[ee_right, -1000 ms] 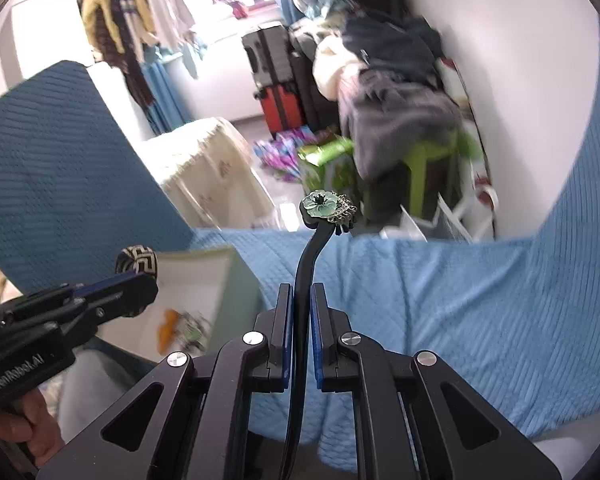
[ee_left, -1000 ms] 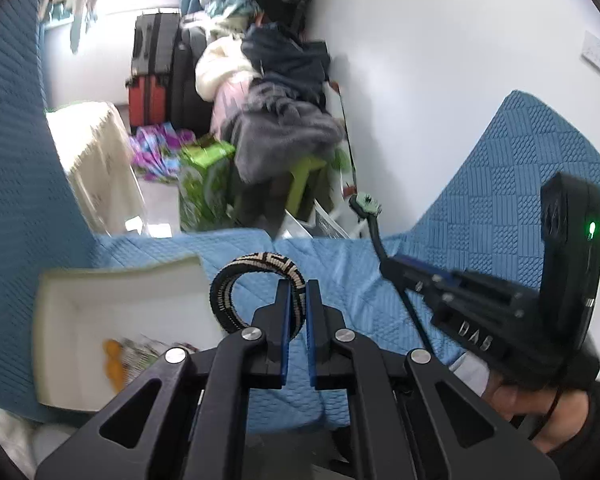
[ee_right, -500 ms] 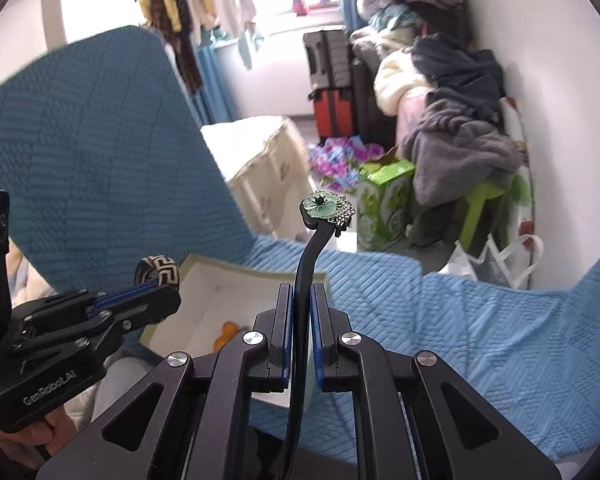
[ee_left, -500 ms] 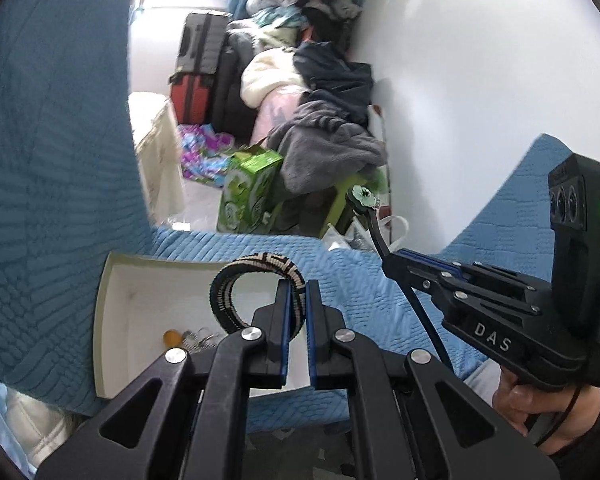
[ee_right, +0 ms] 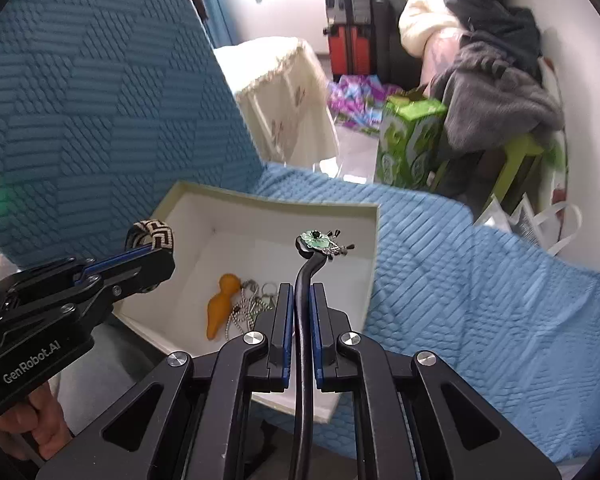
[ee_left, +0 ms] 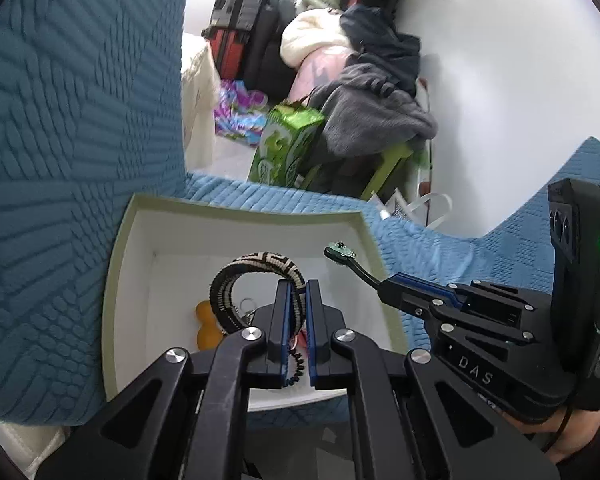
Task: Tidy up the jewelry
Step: 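Carry the pendant in the right tool over the box while the left tool carries the ring, then open the right tool to drop the pendant while the left tool drops the ring into the box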
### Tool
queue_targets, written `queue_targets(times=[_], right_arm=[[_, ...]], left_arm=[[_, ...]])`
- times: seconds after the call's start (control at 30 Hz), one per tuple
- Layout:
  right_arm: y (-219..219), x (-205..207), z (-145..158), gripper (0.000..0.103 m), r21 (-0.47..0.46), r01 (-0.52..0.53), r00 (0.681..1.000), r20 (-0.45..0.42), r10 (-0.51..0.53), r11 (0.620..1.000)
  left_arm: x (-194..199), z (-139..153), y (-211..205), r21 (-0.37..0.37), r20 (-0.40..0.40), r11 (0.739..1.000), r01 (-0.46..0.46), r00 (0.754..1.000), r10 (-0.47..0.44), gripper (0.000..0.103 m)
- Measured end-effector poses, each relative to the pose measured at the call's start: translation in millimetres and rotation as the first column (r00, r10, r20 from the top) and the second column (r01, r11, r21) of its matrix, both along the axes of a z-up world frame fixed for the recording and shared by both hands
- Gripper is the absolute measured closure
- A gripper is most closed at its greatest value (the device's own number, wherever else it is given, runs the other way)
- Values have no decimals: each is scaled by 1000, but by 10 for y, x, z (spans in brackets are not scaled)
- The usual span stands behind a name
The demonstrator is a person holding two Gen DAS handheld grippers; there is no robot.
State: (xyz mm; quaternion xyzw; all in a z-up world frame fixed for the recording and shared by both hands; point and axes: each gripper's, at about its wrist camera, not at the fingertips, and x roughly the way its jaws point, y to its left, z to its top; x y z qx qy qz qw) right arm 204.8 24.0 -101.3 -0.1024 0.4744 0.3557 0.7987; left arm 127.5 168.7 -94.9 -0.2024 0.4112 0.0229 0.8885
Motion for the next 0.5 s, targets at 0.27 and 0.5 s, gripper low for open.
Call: queue_targets(times=[0.27, 0.5], right_arm=[[174, 101, -262, 97, -36, -7, 999, -46, 5, 999], [159, 179, -340, 96, -39, -2, 997, -81, -1, 999]], left_arm=[[142, -274, 71, -8, -90, 1000, -12, 996, 11, 97], [141, -214, 63, -12, -69, 1000, -4, 998, 4, 96]])
